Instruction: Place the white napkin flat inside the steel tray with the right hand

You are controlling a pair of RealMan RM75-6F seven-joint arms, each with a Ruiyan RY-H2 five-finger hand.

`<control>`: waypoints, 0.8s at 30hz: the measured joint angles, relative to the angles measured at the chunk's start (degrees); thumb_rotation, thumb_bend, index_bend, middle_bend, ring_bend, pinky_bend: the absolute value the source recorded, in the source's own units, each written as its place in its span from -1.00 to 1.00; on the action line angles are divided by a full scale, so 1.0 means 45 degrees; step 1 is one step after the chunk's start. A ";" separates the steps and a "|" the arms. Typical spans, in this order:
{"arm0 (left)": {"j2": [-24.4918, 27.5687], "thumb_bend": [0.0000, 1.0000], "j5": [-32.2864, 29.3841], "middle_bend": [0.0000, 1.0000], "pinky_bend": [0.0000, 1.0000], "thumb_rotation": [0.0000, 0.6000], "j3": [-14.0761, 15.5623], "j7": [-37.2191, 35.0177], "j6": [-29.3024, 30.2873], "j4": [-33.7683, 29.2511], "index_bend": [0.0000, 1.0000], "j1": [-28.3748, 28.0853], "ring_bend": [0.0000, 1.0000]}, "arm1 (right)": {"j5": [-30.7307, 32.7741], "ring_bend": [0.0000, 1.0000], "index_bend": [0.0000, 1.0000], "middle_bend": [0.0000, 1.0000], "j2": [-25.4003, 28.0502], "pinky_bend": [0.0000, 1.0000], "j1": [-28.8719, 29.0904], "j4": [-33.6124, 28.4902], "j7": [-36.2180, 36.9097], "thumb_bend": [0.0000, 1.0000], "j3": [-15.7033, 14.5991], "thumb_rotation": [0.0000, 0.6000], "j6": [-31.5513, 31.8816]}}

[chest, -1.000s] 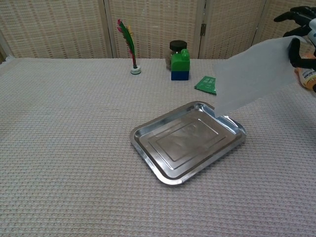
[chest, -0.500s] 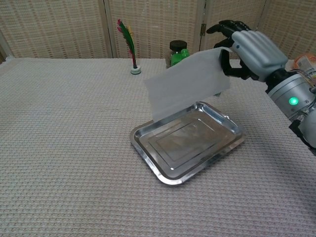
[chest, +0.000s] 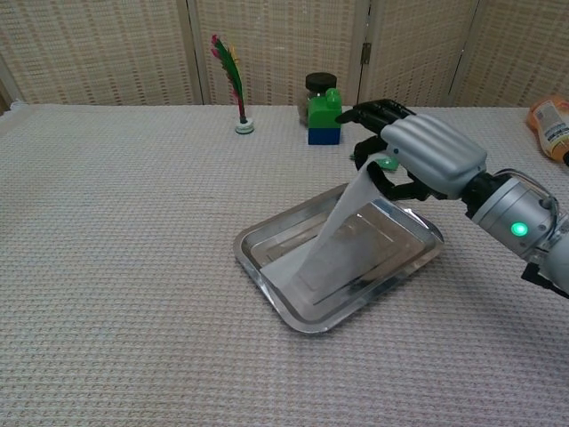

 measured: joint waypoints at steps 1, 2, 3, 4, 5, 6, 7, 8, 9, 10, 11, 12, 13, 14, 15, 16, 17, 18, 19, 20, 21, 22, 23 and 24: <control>-0.0034 -0.01 -0.0010 -1.00 -1.00 1.00 0.0005 0.0057 -0.0040 0.0010 -1.00 -0.0016 -1.00 | -0.0022 -0.97 0.24 -0.77 0.0051 -1.00 -0.0043 0.0004 -0.0018 0.40 -0.0029 1.00 -0.0011; -0.0061 -0.01 -0.0019 -1.00 -1.00 1.00 0.0008 0.0096 -0.0070 0.0021 -1.00 -0.0029 -1.00 | -0.0020 -0.97 0.24 -0.77 0.0120 -1.00 -0.0088 -0.0002 -0.0029 0.40 -0.0037 1.00 -0.0026; -0.0088 -0.01 -0.0032 -1.00 -1.00 1.00 0.0008 0.0128 -0.0097 0.0034 -1.00 -0.0042 -1.00 | 0.0011 -0.96 0.23 -0.77 0.0143 -1.00 -0.0097 -0.0015 -0.0017 0.40 -0.0011 1.00 -0.0024; -0.0113 -0.01 -0.0056 -1.00 -1.00 1.00 -0.0001 0.0148 -0.0118 0.0052 -1.00 -0.0056 -1.00 | 0.0048 -0.96 0.23 -0.77 0.0169 -1.00 -0.0105 -0.0032 0.0013 0.40 0.0018 1.00 -0.0025; -0.0125 -0.01 -0.0074 -1.00 -1.00 1.00 -0.0013 0.0151 -0.0132 0.0066 -1.00 -0.0065 -1.00 | 0.0061 -0.96 0.23 -0.77 0.0218 -1.00 -0.0118 -0.0059 0.0104 0.40 0.0022 1.00 -0.0051; -0.0132 -0.01 -0.0091 -1.00 -1.00 1.00 -0.0023 0.0150 -0.0148 0.0084 -1.00 -0.0073 -1.00 | 0.0047 -0.96 0.22 -0.77 0.0242 -1.00 -0.0128 -0.0068 0.0151 0.40 0.0006 1.00 -0.0067; -0.0138 -0.01 -0.0110 -1.00 -1.00 1.00 -0.0031 0.0148 -0.0170 0.0105 -1.00 -0.0082 -1.00 | 0.0011 -0.95 0.22 -0.77 0.0283 -1.00 -0.0155 -0.0078 0.0220 0.40 -0.0037 1.00 -0.0090; -0.0141 0.00 -0.0125 -1.00 -1.00 1.00 -0.0032 0.0148 -0.0192 0.0115 -1.00 -0.0086 -1.00 | -0.0063 -0.95 0.20 -0.77 0.0338 -1.00 -0.0213 -0.0075 0.0266 0.40 -0.0124 1.00 -0.0093; -0.0143 0.00 -0.0140 -1.00 -1.00 1.00 -0.0031 0.0155 -0.0217 0.0128 -1.00 -0.0090 -1.00 | -0.0135 -0.95 0.18 -0.78 0.0384 -1.00 -0.0267 -0.0067 0.0269 0.40 -0.0206 1.00 -0.0077; -0.0146 0.00 -0.0150 -1.00 -1.00 1.00 -0.0028 0.0181 -0.0233 0.0139 -1.00 -0.0094 -1.00 | -0.0220 -0.95 0.17 -0.78 0.0436 -1.00 -0.0327 -0.0056 0.0268 0.40 -0.0299 1.00 -0.0047; -0.0148 -0.01 -0.0150 -1.00 -1.00 1.00 -0.0027 0.0199 -0.0234 0.0141 -1.00 -0.0095 -1.00 | -0.0348 -0.96 0.13 -0.79 0.0514 -1.00 -0.0422 -0.0036 0.0253 0.40 -0.0441 1.00 0.0000; -0.0149 -0.01 -0.0146 -1.00 -1.00 1.00 -0.0030 0.0200 -0.0220 0.0135 -1.00 -0.0093 -1.00 | -0.0453 -0.97 0.08 -0.80 0.0580 -1.00 -0.0506 -0.0020 0.0233 0.40 -0.0557 1.00 0.0037; -0.0153 -0.01 -0.0134 -1.00 -1.00 1.00 -0.0038 0.0196 -0.0190 0.0128 -1.00 -0.0090 -1.00 | -0.0563 -0.97 0.03 -0.82 0.0653 -1.00 -0.0602 -0.0003 0.0204 0.40 -0.0678 1.00 0.0066; -0.0160 0.00 -0.0119 -1.00 -1.00 1.00 -0.0044 0.0194 -0.0169 0.0129 -1.00 -0.0089 -1.00 | -0.0710 -0.99 -0.09 -0.84 0.0759 -1.00 -0.0738 0.0022 0.0139 0.40 -0.0845 1.00 0.0084; -0.0170 0.00 -0.0116 -1.00 -1.00 1.00 -0.0047 0.0201 -0.0166 0.0139 -1.00 -0.0089 -1.00 | -0.0817 -1.00 -0.21 -0.87 0.0842 -1.00 -0.0839 0.0041 0.0066 0.40 -0.0964 1.00 0.0087; -0.0183 0.00 -0.0121 -1.00 -1.00 1.00 -0.0046 0.0228 -0.0180 0.0150 -1.00 -0.0093 -1.00 | -0.0897 -1.00 -0.34 -0.90 0.0916 -1.00 -0.0920 0.0057 -0.0024 0.40 -0.1054 1.00 0.0081; -0.0195 0.00 -0.0126 -1.00 -1.00 1.00 -0.0043 0.0256 -0.0195 0.0157 -1.00 -0.0098 -1.00 | -0.0957 -1.00 -0.43 -0.91 0.1002 -1.00 -0.1001 0.0068 -0.0148 0.40 -0.1122 1.00 0.0049; -0.0210 -0.01 -0.0132 -1.00 -1.00 1.00 -0.0040 0.0288 -0.0209 0.0162 -1.00 -0.0103 -1.00 | -0.0967 -1.00 -0.56 -0.94 0.1045 -1.00 -0.1043 0.0064 -0.0221 0.40 -0.1137 1.00 -0.0005; -0.0232 0.00 -0.0142 -1.00 -1.00 1.00 -0.0038 0.0332 -0.0223 0.0166 -1.00 -0.0108 -1.00 | -0.0956 -1.00 -0.68 -0.96 0.1073 -1.00 -0.1063 0.0048 -0.0253 0.40 -0.1132 1.00 -0.0076; -0.0249 -0.01 -0.0151 -1.00 -1.00 1.00 -0.0041 0.0358 -0.0227 0.0168 -1.00 -0.0112 -1.00 | -0.0927 -1.00 -0.78 -0.97 0.1102 -1.00 -0.1074 0.0022 -0.0276 0.40 -0.1110 1.00 -0.0178; -0.0263 -0.01 -0.0158 -1.00 -1.00 1.00 -0.0048 0.0374 -0.0223 0.0169 -1.00 -0.0113 -1.00 | -0.0909 -1.00 -0.86 -0.99 0.1119 -1.00 -0.1076 0.0002 -0.0296 0.40 -0.1098 1.00 -0.0255; -0.0274 -0.01 -0.0169 -1.00 -1.00 1.00 -0.0060 0.0382 -0.0215 0.0176 -1.00 -0.0113 -1.00 | -0.0896 -1.00 -0.90 -0.99 0.1139 -1.00 -0.1077 -0.0023 -0.0320 0.40 -0.1090 1.00 -0.0327; -0.0280 -0.01 -0.0177 -1.00 -1.00 1.00 -0.0064 0.0385 -0.0216 0.0185 -1.00 -0.0114 -1.00 | -0.0893 -1.00 -0.95 -1.00 0.1165 -1.00 -0.1078 -0.0052 -0.0332 0.40 -0.1092 1.00 -0.0382; -0.0282 -0.01 -0.0191 -1.00 -1.00 1.00 -0.0070 0.0382 -0.0222 0.0196 -1.00 -0.0115 -1.00 | -0.0907 -1.00 -0.98 -1.00 0.1208 -1.00 -0.1085 -0.0088 -0.0324 0.40 -0.1114 1.00 -0.0435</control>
